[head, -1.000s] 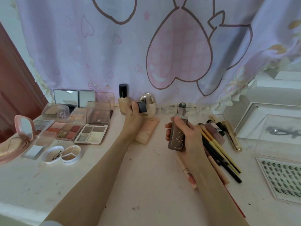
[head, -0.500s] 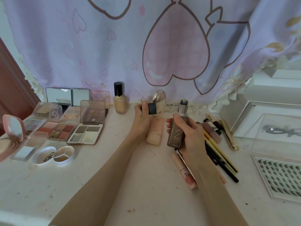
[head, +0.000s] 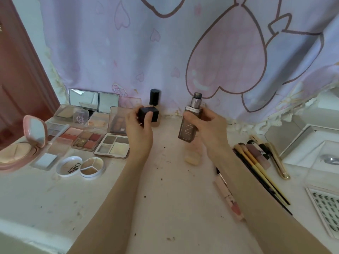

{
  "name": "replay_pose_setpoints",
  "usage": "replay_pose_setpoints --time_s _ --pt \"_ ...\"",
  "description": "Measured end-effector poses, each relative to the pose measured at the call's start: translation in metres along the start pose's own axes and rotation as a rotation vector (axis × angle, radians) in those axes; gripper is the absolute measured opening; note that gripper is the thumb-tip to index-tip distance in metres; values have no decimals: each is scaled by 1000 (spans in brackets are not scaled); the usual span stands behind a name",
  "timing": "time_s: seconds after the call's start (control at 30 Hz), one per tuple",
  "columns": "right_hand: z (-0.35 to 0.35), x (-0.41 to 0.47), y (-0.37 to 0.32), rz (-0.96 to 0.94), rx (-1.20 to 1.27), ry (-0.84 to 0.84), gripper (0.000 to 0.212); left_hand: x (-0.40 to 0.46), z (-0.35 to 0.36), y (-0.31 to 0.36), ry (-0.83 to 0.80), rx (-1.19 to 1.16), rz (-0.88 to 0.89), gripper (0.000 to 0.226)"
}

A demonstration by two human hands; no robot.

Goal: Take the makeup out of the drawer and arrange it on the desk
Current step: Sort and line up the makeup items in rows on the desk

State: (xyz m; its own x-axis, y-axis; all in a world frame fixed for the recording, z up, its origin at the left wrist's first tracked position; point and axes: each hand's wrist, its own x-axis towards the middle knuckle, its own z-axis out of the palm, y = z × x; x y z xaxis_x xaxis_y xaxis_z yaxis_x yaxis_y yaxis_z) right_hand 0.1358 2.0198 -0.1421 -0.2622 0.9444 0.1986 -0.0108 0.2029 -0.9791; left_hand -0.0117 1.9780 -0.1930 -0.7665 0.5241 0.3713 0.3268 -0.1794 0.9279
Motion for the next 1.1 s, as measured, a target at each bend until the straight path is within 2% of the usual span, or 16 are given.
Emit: replay_pose_setpoints --time_s 0.17,0.3,0.4,0.5,0.7,0.87,0.97,1.03,1.1 --pt "35 39 9 -53 -282 -44 14 -2 -2 -1 82 39 6 36" --pt "52 59 29 -8 -362 -29 20 -3 -2 3 116 -48 -32 35" --pt "59 70 39 6 -404 -26 28 -5 0 3 121 7 -29 29" --pt "64 77 43 13 -416 -61 29 -8 3 0 87 138 -38 26" --pt "61 75 43 34 -360 -147 35 -19 9 -10 -84 324 -63 28" --pt "49 53 34 33 -418 -163 22 -20 13 -11 -148 359 -78 32" --pt "33 31 28 -6 -483 -155 25 -16 16 -12 -166 400 -78 38" --pt "19 22 24 -18 -473 -137 15 -14 19 -13 -180 419 -81 40" --pt "3 19 22 -9 -466 -96 18 -12 21 -14 -183 416 -93 43"
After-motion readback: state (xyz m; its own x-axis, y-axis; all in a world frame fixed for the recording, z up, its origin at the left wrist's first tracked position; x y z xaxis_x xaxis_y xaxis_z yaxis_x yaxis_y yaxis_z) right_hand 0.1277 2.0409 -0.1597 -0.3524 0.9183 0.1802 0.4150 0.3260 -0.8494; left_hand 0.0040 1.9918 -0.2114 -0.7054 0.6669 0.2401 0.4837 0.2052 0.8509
